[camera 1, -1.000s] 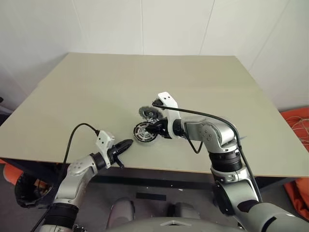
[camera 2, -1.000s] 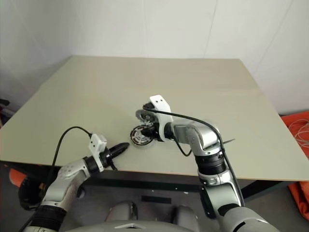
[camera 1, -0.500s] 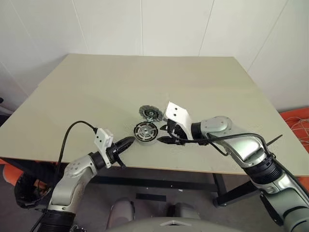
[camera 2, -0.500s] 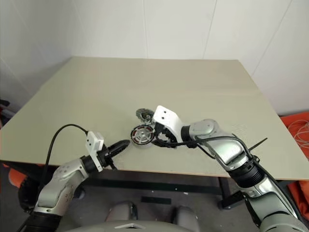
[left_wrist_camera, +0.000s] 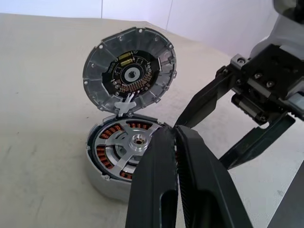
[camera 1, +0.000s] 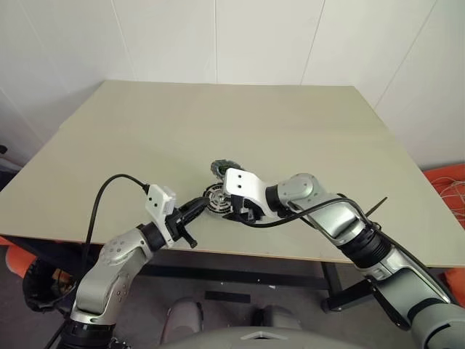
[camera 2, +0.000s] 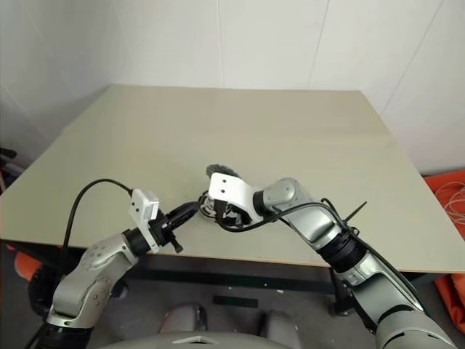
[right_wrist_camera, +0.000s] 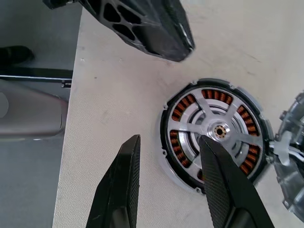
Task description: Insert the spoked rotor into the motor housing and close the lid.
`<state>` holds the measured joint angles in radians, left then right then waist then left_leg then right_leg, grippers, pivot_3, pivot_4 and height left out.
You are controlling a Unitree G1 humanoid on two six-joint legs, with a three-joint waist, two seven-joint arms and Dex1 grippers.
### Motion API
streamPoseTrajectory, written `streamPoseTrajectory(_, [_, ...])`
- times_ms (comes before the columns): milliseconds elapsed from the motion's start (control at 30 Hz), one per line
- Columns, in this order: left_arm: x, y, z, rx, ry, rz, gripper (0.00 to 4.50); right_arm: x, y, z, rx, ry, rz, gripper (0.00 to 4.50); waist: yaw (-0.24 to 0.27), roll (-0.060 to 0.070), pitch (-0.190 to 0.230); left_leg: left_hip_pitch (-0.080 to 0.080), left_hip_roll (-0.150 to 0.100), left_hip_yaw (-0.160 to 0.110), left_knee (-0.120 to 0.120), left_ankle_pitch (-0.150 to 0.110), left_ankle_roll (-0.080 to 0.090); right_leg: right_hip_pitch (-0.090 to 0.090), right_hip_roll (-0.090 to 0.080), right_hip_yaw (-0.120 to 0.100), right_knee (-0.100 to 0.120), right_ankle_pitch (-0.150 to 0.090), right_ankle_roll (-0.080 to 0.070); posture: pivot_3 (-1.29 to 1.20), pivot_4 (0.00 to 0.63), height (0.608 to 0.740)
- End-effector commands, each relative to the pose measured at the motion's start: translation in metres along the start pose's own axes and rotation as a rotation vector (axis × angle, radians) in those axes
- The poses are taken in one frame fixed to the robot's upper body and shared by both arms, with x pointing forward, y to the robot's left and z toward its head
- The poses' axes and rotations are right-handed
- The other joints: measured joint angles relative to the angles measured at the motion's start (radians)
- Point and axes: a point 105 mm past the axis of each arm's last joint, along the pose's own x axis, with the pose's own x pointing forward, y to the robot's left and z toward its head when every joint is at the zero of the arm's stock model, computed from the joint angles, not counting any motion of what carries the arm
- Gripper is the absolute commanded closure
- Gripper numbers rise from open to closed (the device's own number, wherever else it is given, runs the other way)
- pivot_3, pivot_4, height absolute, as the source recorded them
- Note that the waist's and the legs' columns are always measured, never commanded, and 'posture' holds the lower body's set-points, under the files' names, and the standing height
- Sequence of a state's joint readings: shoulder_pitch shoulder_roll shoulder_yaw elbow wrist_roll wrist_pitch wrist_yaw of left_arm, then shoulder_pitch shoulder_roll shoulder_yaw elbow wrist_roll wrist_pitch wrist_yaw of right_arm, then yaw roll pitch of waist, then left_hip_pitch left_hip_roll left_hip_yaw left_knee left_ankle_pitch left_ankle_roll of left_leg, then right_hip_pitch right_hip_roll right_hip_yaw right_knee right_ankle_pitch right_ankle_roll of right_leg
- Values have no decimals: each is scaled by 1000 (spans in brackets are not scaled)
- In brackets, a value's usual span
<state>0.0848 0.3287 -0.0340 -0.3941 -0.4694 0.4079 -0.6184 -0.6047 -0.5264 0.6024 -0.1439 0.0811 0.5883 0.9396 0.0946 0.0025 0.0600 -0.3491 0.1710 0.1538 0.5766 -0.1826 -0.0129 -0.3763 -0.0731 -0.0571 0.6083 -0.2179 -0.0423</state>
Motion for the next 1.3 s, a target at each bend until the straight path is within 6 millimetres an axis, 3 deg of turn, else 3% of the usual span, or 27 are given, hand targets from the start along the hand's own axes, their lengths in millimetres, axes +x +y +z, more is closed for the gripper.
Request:
streamPoseTrajectory(33, [8, -11, 21, 30, -51, -13, 4311, 0, -6, 8, -66, -2, -16, 2341, -1, 0, 0, 0, 0, 0, 0, 0, 0, 0, 0, 0, 0, 0, 0, 0, 0, 740])
streamPoseTrajectory(200, [12, -15, 30, 33, -56, -6, 4311, 5, -8, 7, -68, 3, -4, 2341, -2, 0, 0, 0, 0, 0, 0, 0, 0, 0, 0, 0, 0, 0, 0, 0, 0, 740])
streamPoseTrajectory(600, [6, -6, 27, 24, -46, 7, 4311, 5, -11, 1, -47, 10, -6, 2341, -3, 0, 0, 0, 0, 0, 1, 0, 1, 0, 0, 0, 0, 0, 0, 0, 0, 740])
streamPoseTrajectory(700, [7, -8, 28, 25, -45, 3, 4311, 4, -11, -1, -37, 12, -8, 2953, -3, 0, 0, 0, 0, 0, 1, 0, 1, 0, 0, 0, 0, 0, 0, 0, 0, 740])
streamPoseTrajectory(833, [7, -9, 28, 26, -45, 2, 4311, 4, -11, -4, -33, 20, -8, 4324, -3, 0, 0, 0, 0, 0, 1, 0, 1, 1, 0, 0, 0, 0, 0, 0, 0, 740])
streamPoseTrajectory(867, [7, -8, 29, 26, -45, 3, 4311, 4, -11, -5, -33, 22, -6, 4454, -3, 0, 0, 0, 0, 0, 1, 0, 1, 0, 0, 0, 0, 0, 0, 0, 0, 740])
streamPoseTrajectory(1300, [5, 2, 22, 21, -41, 13, 4311, 5, -11, -6, -49, 33, -8, 4454, -3, 0, 0, 0, 0, 0, 3, 0, 0, 1, 0, 0, 0, 0, 0, 0, 0, 740])
